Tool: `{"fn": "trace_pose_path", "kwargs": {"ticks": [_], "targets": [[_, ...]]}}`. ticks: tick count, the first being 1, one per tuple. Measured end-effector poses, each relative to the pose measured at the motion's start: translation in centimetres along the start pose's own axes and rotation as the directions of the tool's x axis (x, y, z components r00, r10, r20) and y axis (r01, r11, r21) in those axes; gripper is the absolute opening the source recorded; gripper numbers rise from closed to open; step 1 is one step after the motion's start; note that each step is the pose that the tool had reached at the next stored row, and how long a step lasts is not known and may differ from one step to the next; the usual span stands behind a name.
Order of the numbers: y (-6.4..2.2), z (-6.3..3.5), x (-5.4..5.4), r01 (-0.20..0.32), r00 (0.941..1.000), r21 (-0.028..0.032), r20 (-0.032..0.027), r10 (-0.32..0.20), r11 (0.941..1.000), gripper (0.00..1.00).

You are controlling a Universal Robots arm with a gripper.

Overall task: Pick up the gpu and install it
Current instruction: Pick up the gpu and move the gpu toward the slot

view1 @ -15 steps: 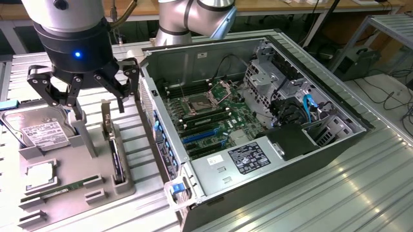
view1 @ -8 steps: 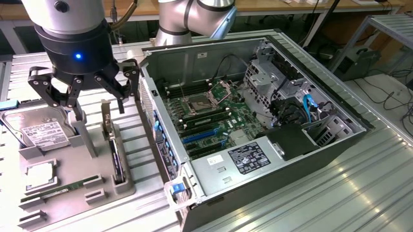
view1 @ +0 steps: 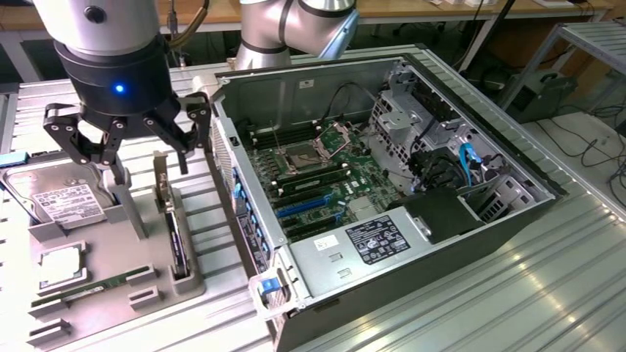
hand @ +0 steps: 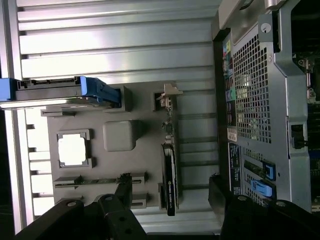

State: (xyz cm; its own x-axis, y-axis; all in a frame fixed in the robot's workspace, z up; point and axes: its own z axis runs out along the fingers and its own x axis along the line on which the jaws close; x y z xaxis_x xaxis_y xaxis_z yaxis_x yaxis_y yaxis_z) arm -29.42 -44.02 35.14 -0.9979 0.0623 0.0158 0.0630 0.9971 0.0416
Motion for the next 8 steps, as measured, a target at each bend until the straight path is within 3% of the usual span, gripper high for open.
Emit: {"fn": "trace_pose_path", "kwargs": {"ticks": [8], "targets": [[-0.03,0.46,-0.01,0.000,0.9999,0.0006,-0.0109,0.000,1.0000,0.72]]}}
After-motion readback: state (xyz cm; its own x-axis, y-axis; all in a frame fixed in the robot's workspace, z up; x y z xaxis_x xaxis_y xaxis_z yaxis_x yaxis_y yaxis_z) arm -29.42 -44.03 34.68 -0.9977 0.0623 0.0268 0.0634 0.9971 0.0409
